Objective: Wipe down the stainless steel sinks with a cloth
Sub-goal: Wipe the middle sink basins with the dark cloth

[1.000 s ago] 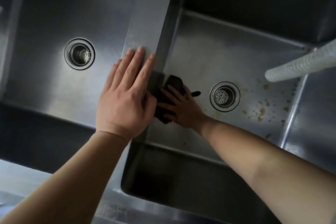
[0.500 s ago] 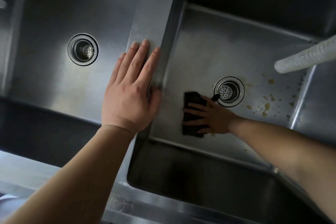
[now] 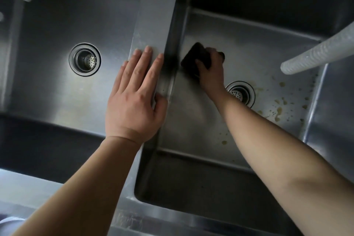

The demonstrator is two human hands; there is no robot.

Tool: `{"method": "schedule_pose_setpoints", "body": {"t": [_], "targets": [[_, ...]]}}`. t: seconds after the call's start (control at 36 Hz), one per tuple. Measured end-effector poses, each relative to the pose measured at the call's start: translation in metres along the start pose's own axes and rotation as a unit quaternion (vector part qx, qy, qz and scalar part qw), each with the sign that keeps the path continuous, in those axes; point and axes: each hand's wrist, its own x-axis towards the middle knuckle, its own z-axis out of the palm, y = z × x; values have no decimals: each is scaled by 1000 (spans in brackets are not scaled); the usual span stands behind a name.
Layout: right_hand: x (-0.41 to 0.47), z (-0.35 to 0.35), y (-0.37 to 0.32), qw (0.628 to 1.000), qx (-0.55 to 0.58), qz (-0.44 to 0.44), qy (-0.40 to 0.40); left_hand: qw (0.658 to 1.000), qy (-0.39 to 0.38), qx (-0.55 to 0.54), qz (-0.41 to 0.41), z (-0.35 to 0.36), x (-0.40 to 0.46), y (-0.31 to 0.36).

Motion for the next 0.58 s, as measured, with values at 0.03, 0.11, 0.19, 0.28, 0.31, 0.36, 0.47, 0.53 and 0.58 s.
{"method": "schedule_pose_setpoints", "body": {"t": [0.03, 0.11, 0.19, 0.28, 0.31, 0.36, 0.47, 0.53, 0.58], "targets": [[2, -3, -12, 996, 91, 7, -3, 1000, -1, -1, -2, 0, 0, 0], [7, -13, -35, 961, 262, 40, -74, 1000, -3, -2, -4, 0, 0, 1], [2, -5, -47, 900, 386, 121, -164, 1000, -7, -3, -5, -1, 0, 2], [-10, 19, -59, 852, 450, 181, -200, 1000, -12, -4, -7, -2, 1, 3], [-15, 28, -65, 853, 445, 191, -195, 1000, -13, -4, -8, -3, 1, 3], [-26, 43, -74, 862, 434, 192, -177, 1000, -17, -3, -10, -3, 1, 4], [-57, 50, -76, 896, 381, 167, -154, 1000, -24, -1, -12, -5, 1, 4], [-84, 45, -68, 912, 340, 152, -171, 1000, -24, 0, -11, -5, 2, 4], [-119, 38, -56, 912, 313, 158, -214, 1000, -25, 5, -10, -5, 3, 4]]}}
